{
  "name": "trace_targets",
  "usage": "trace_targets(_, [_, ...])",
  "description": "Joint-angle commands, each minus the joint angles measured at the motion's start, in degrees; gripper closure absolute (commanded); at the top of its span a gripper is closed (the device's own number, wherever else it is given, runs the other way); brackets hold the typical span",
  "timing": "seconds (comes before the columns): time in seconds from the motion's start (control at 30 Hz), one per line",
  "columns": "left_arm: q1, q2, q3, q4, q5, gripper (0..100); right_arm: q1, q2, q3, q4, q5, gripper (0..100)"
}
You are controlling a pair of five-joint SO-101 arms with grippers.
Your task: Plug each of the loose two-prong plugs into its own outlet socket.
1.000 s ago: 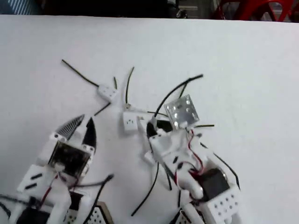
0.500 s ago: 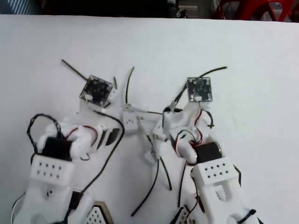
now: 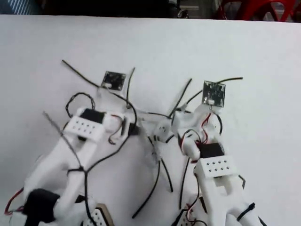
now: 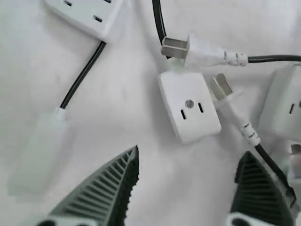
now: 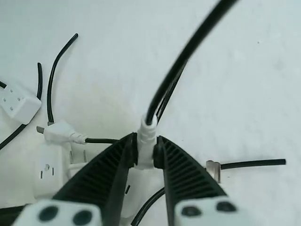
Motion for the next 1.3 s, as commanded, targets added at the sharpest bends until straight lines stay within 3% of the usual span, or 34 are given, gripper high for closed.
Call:
trace_targets(0.0, [0.57,6.73,-3.08,-8.09,0.53,74,0.84,-0.04,-0.44,-1.36,-0.35,98.1])
trace_targets(0.27, [0.75,12.35,-3.16,-15.65,0.53,76,0.84,-0.04,-0.44,-1.27,-0.18,98.1])
trace_targets(0.43, [-0.22,8.92,-4.57,-11.25,-0.35,75,0.92,-0.04,-0.44,-1.10,-0.09,98.1])
trace_targets(0.53, [-3.30,3.38,-8.26,-2.02,-8.26,75,0.92,-0.04,-0.44,-1.10,-0.09,98.1])
trace_targets(0.67, [-7.87,-4.00,-11.52,10.29,-24.44,76,0.92,-0.04,-0.44,-1.10,-0.09,98.1])
trace_targets(0.77, [-11.91,-6.46,-10.99,14.24,-34.29,76,0.84,-0.04,-0.44,-1.10,-0.09,98.1])
trace_targets(0.97, [-18.42,-0.92,-6.15,9.49,-44.66,76,0.84,-0.04,-0.44,-1.10,0.00,98.1])
trace_targets(1.13, [-24.13,8.84,-8.88,1.32,-45.71,76,0.84,0.22,-0.44,-1.10,0.00,98.1])
trace_targets(1.27, [-28.70,17.89,-15.74,0.26,-45.80,76,0.84,0.40,-0.44,-1.10,0.00,98.1])
